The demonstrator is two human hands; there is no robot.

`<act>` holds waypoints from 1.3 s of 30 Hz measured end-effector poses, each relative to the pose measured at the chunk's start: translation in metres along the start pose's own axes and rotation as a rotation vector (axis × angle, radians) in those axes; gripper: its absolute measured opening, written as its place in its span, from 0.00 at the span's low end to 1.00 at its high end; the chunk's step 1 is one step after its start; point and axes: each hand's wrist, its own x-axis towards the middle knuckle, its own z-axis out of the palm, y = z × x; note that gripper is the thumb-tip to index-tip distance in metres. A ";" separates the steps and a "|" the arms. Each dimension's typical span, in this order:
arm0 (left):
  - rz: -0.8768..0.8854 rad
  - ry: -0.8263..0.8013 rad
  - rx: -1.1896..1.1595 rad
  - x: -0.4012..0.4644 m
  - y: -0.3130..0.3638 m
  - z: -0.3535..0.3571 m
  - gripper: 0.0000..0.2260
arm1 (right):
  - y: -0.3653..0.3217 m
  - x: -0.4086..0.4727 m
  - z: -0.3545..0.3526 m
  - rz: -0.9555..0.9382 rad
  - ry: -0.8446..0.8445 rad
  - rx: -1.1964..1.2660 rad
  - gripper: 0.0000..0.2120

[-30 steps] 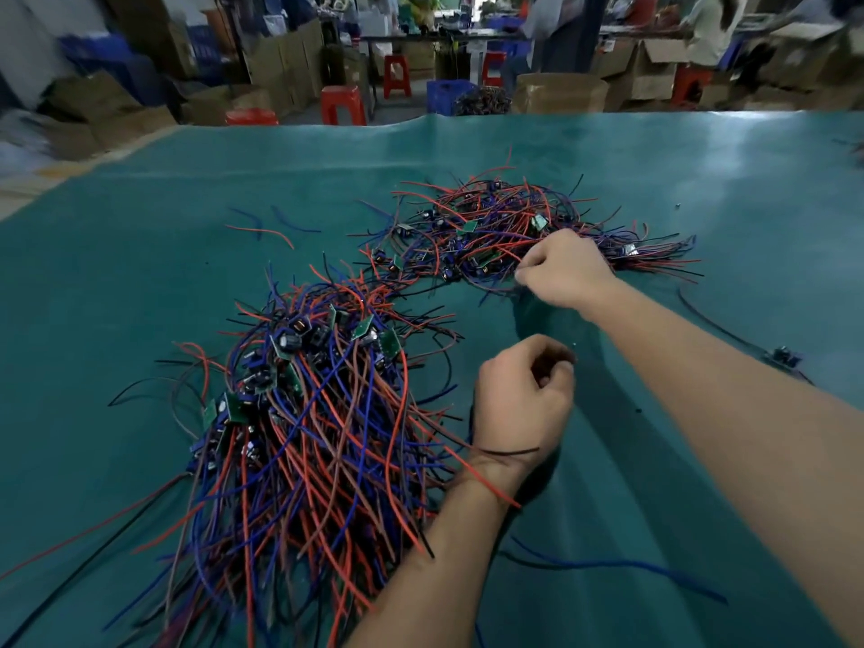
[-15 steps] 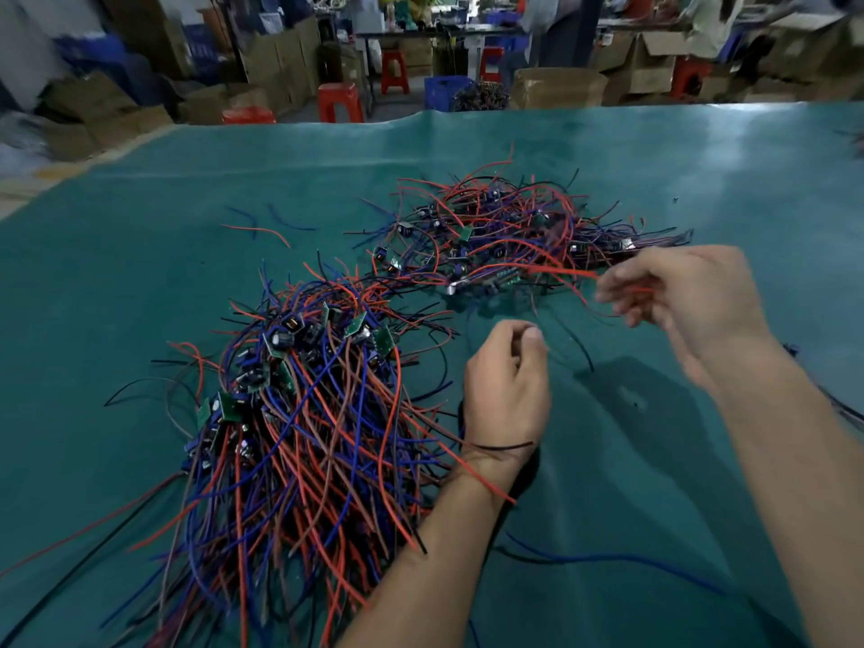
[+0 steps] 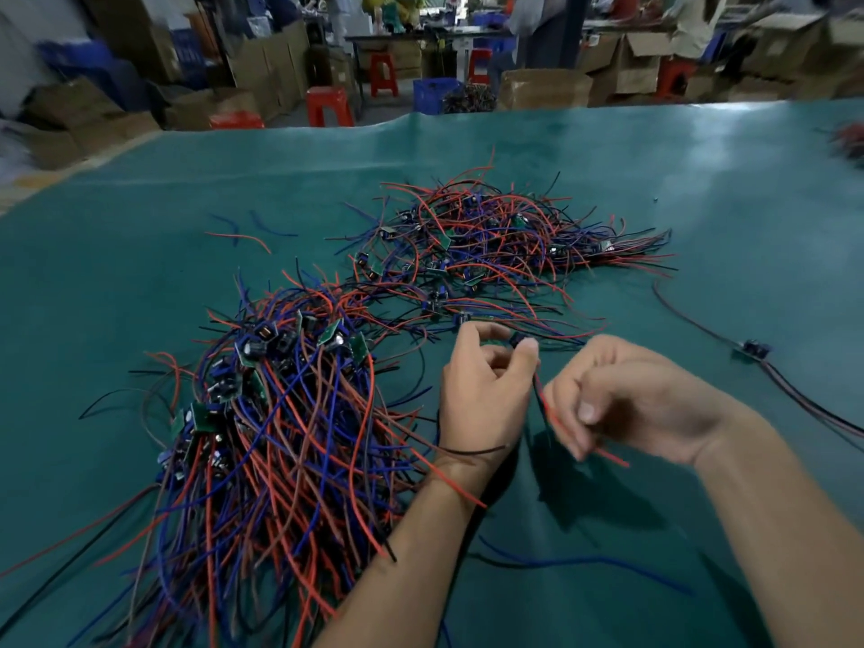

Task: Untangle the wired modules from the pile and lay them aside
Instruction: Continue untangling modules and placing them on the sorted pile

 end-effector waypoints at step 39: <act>0.141 -0.115 0.114 -0.003 0.000 0.001 0.06 | 0.017 0.010 -0.022 -0.124 0.742 0.223 0.05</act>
